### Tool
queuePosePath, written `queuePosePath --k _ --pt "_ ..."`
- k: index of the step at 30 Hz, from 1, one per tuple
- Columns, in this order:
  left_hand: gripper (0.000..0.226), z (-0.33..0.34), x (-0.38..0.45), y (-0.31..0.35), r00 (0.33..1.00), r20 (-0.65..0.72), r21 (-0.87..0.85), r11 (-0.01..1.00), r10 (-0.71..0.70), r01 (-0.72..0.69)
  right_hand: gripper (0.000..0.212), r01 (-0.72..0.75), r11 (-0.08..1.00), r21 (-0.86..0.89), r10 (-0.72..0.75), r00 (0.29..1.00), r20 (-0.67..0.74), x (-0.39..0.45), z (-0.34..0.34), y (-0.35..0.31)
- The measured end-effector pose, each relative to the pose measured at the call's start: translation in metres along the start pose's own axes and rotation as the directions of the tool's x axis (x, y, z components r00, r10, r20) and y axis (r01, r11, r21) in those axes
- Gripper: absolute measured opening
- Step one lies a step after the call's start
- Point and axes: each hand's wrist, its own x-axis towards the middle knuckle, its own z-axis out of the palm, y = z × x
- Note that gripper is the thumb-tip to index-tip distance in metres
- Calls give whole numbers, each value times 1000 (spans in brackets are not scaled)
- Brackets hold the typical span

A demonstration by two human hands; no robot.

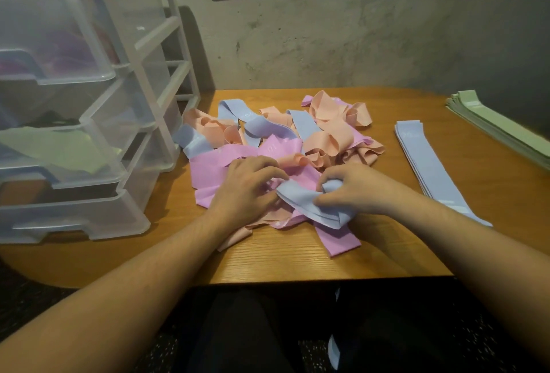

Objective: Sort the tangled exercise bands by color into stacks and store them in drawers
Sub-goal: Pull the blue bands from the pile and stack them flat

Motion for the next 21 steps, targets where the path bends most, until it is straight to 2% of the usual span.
queuePosePath --k 2,5,7,9,11,12,14,15,18,21 --pt "33 -3 0 3 1000 -20 -17 1000 -16 16 13 13 997 82 -9 999 -47 -5 -2 4" --pt "36 -8 3 8 998 -28 -53 997 -61 60 12 -17 931 364 57 993 -100 -18 -8 3" --pt "46 -14 8 13 998 -4 -114 991 -65 64 16 -76 849 523 117 992 -46 -26 -13 4" --pt "56 -23 15 24 996 42 -282 956 -74 83 18 -122 773 623 127 991 37 -35 -16 4" --pt "55 -34 23 43 986 112 -461 872 -124 162 17 -164 599 784 120 986 115 -42 -16 3" --pt "52 -39 26 54 972 167 -540 810 -163 229 17 -202 463 863 133 978 158 -46 -16 0" --pt "35 -44 31 71 935 271 -689 632 -229 354 23 -287 227 931 144 955 259 -52 -13 -3" --pt "24 -44 32 77 923 292 -732 564 -250 384 31 -319 163 934 143 944 298 -54 -11 -4" --pt "5 -41 32 97 906 287 -767 492 -312 412 45 -367 89 926 170 922 349 -57 -5 -6" --pt "7 -36 32 107 872 268 -803 406 -409 437 42 -337 128 933 212 928 306 -59 -4 -6"
